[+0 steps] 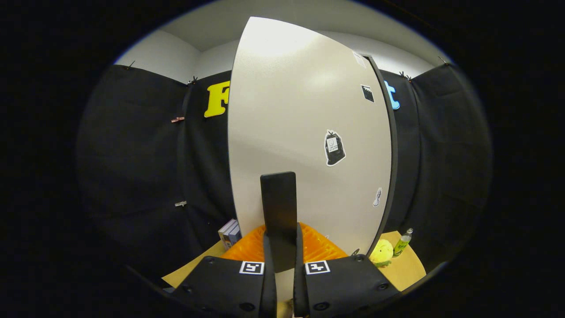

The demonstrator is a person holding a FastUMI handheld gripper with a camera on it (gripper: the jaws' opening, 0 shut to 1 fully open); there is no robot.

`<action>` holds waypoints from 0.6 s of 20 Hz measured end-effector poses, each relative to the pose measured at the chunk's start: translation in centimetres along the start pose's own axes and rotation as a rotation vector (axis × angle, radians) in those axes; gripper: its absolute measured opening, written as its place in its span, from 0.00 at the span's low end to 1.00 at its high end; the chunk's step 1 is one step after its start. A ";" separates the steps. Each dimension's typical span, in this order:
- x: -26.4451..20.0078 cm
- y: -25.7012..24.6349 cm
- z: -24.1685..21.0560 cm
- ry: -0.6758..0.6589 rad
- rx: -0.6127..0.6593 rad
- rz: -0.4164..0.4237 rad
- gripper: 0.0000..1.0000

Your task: Open the shoe cabinet door, grab the shoes and put them into the shoe cabinet, then close the shoe cabinet door.

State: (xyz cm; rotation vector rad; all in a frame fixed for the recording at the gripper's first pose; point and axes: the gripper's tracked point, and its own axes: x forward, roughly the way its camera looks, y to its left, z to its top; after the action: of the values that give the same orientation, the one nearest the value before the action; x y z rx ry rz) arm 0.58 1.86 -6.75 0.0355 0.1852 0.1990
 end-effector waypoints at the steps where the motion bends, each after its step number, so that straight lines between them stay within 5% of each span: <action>1: -0.9 -0.7 -0.1 0.008 -0.004 0.015 0.19; 12: -7.7 -8.6 0.3 0.009 -0.005 0.033 0.18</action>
State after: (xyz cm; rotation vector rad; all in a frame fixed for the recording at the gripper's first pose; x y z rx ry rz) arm -5.12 -8.09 -5.53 0.0322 0.1931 0.2327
